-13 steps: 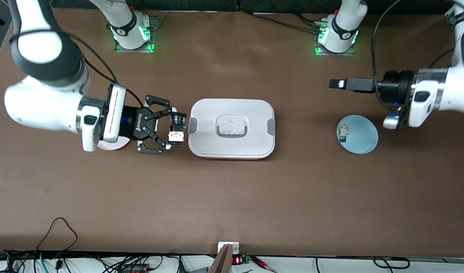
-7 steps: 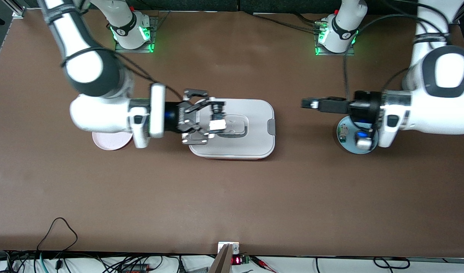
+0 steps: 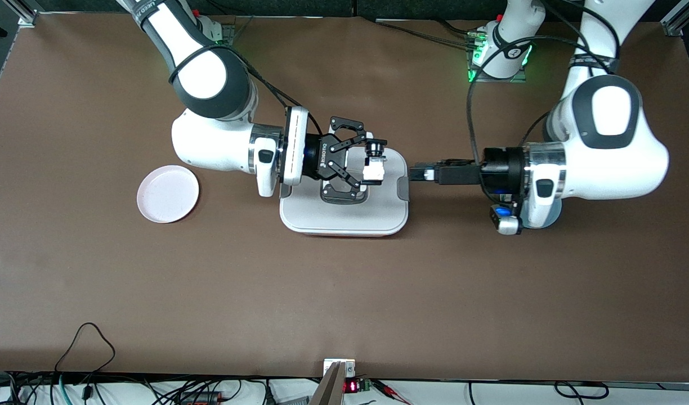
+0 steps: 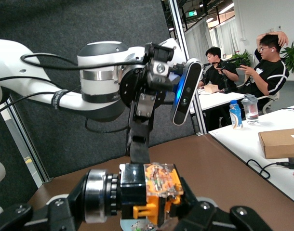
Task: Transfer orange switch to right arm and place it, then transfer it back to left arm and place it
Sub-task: 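Hold the switch with the right gripper while the left gripper closes on it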
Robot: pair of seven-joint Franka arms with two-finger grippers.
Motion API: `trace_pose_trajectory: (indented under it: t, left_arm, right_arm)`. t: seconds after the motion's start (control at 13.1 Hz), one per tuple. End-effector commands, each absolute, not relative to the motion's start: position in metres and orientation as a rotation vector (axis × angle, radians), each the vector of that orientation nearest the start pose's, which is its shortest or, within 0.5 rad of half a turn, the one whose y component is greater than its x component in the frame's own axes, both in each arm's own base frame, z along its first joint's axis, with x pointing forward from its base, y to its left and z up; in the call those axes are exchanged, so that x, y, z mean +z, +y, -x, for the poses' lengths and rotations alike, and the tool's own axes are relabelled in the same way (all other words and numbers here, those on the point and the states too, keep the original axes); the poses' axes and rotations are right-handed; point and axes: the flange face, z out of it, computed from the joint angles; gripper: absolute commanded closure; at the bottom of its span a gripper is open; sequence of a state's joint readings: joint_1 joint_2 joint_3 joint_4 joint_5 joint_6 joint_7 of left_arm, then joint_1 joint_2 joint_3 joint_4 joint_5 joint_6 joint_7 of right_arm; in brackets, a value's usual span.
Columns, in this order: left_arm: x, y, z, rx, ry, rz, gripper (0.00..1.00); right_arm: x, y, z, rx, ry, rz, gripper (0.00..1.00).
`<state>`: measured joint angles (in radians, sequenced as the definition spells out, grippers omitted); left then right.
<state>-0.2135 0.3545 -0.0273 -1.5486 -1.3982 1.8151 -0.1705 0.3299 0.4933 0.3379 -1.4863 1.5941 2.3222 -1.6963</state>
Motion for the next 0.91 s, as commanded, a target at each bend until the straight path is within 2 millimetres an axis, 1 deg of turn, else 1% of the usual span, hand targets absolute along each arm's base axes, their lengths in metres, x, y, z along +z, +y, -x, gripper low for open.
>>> trace_pose_trajectory:
  t: [0.0,0.08,0.15,0.38,0.53,0.69,0.84]
  left_arm:
    - [0.487,-0.239,-0.639,-0.299,0.303,-1.767,0.01]
    - [0.486,-0.241,-0.639,-0.296,0.305,-1.767,0.02]
    - [0.488,-0.252,-0.637,-0.29,0.305,-1.765,0.02]
    - [0.49,-0.274,-0.63,-0.284,0.299,-1.774,0.02]
    - [0.488,-0.276,-0.63,-0.28,0.307,-1.778,0.02]
    - [0.487,-0.288,-0.628,-0.269,0.332,-1.769,0.02]
    - [0.487,-0.29,-0.628,-0.285,0.353,-1.751,0.04]
  right_arm:
    - [0.462,0.427,-0.595,-1.015,-1.003,1.476,0.74]
    - [0.463,0.428,-0.594,-1.015,-1.003,1.473,0.74]
    - [0.463,0.428,-0.594,-1.015,-1.005,1.474,0.74]
    - [0.465,0.43,-0.593,-1.021,-1.009,1.473,0.74]
    - [0.465,0.431,-0.593,-1.021,-1.009,1.475,0.74]
    - [0.465,0.432,-0.592,-1.021,-1.009,1.475,0.74]
    - [0.465,0.432,-0.592,-1.021,-1.009,1.475,0.74]
